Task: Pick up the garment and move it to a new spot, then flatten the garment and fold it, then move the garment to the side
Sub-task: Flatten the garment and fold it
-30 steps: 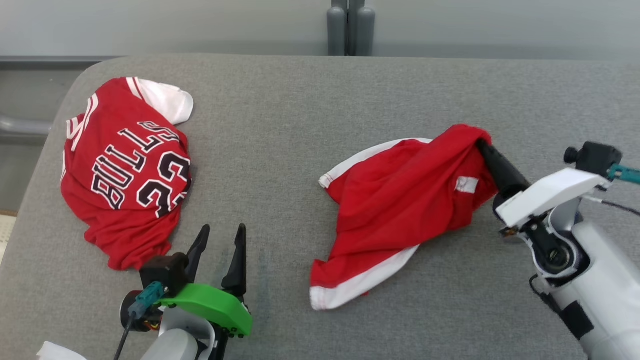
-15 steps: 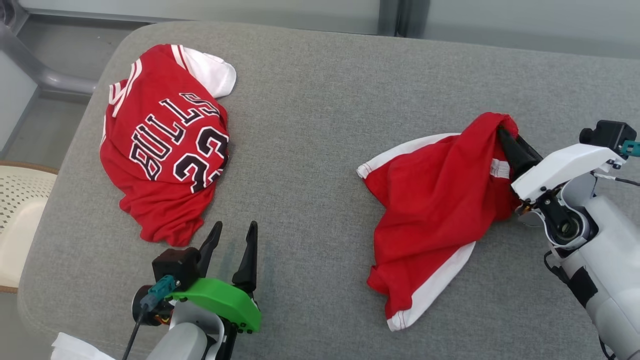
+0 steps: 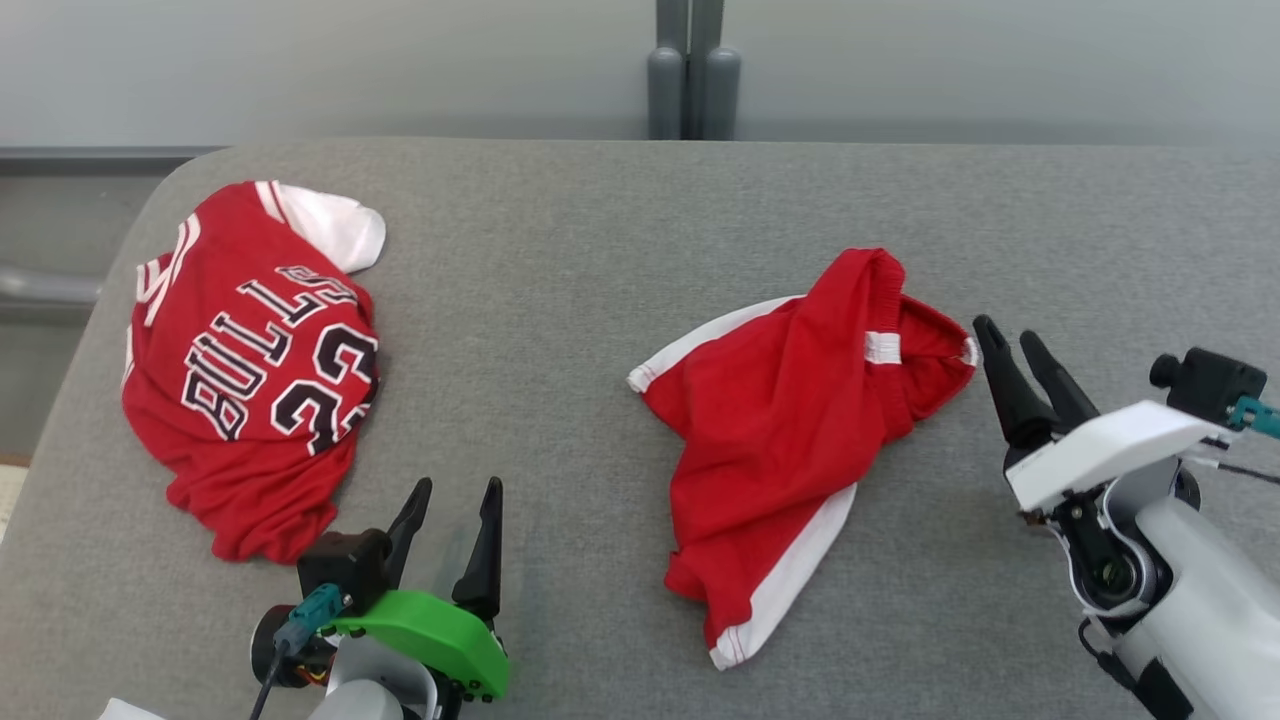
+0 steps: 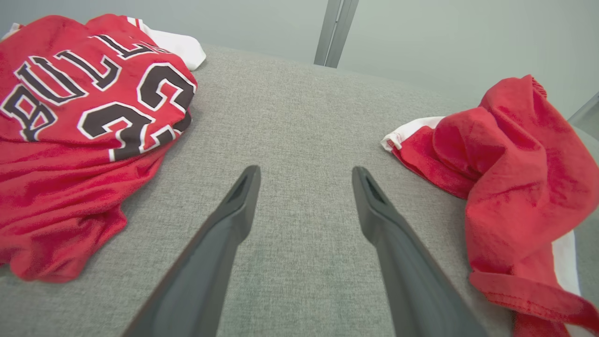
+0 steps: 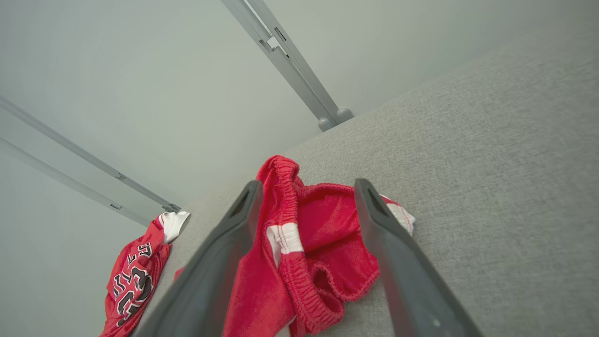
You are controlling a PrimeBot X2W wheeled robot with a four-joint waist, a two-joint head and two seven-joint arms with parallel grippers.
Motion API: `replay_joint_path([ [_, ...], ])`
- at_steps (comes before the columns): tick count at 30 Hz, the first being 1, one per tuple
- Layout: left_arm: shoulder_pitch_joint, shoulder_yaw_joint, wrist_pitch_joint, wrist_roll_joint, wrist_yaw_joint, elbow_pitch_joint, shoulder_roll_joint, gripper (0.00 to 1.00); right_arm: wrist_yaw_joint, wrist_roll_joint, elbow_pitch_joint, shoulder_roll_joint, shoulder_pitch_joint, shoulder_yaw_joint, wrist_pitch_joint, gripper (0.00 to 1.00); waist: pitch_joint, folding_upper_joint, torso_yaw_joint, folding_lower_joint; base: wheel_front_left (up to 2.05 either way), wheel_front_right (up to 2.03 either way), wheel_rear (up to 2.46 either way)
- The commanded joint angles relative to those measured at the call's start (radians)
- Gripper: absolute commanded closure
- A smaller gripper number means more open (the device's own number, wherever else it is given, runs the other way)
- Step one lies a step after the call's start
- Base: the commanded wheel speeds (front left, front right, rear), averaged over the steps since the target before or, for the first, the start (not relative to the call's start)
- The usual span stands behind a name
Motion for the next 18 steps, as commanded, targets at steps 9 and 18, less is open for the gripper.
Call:
replay_joint_path([
  [9,0.012,-0.001,0.004,-0.014,0.011,-0.020,0.010,0.00,0.000,-0.092,-0.042,0.024,0.136,0.000,-0.022,0.00,-0.040,0.0000,-0.109,0.0000,0.00,0.00,0.00],
  [18,-0.009,-0.008,0.009,-0.016,0.007,-0.023,0.007,0.00,0.000,-0.137,0.026,0.060,0.023,0.042,0.015,0.00,-0.019,0.0000,-0.064,0.0000,0.00,0.00,0.00],
])
